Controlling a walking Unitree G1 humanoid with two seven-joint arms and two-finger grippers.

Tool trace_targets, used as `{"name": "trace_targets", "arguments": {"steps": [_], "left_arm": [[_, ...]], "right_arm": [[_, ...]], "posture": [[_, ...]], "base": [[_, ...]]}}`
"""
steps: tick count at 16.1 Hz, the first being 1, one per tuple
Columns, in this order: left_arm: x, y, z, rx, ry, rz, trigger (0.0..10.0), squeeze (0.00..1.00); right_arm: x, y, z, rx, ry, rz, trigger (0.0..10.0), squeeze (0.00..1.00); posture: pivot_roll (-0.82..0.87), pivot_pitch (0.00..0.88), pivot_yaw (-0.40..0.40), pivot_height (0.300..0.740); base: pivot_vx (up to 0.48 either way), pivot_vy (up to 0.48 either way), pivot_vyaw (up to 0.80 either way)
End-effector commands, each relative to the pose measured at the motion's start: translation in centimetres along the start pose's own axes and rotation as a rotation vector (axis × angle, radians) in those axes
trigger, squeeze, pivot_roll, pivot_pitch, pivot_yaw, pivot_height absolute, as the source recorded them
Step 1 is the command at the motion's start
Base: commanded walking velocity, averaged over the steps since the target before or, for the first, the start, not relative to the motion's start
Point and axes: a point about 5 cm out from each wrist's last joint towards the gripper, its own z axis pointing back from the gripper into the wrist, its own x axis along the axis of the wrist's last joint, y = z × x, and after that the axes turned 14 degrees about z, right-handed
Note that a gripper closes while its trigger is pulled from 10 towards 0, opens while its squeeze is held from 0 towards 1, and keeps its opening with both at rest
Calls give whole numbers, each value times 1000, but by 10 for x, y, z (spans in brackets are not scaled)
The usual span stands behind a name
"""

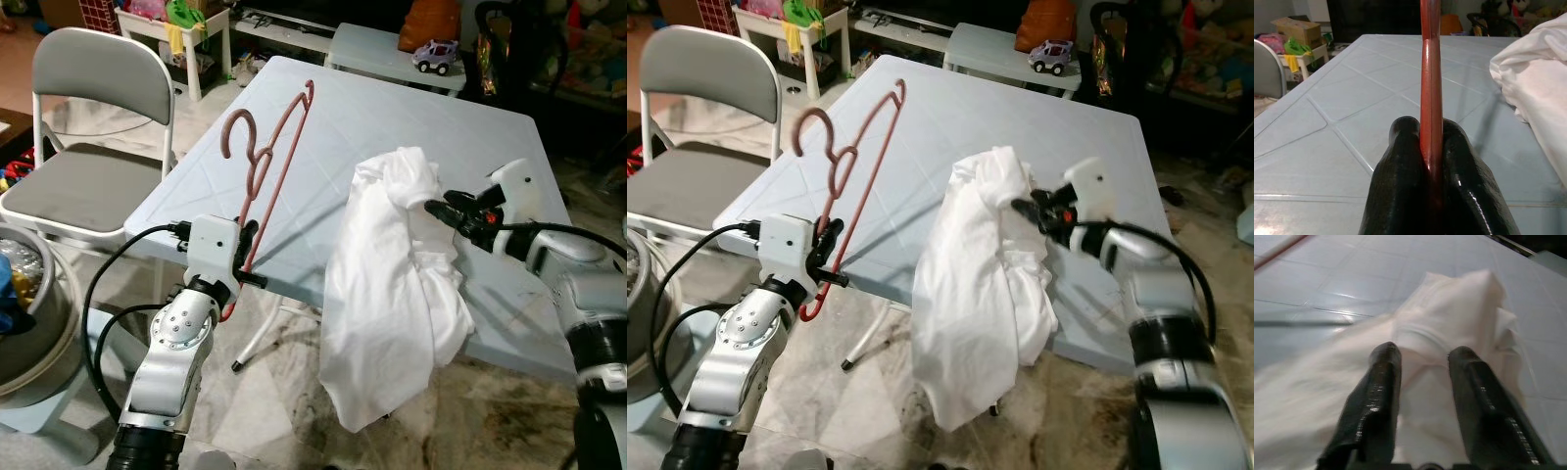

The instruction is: Hang hanger

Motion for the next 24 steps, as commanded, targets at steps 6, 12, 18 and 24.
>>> {"name": "trace_targets", "arguments": {"steps": [6,12,18,24], "left_arm": [[-17,-5,-5,-37,80,11,10000,0],[-22,-3,-1,-35,89,16,10000,0],[-22,-4,-1,-40,90,18,10000,0],[-21,-3,0,-43,93,16,10000,0]], "right_arm": [[16,31,53,216,-33,1,10000,1000],[0,60,65,233,46,-62,10000,1000],[-5,65,51,32,75,-54,10000,1000],[-26,98,40,-13,164,-93,10000,1000]], "posture": [[268,67,-110,740],[267,74,-114,740],[260,82,-114,740],[263,87,-106,740]], "base": [[0,0,0],[0,0,0],[0,0,0],[0,0,0]]}}
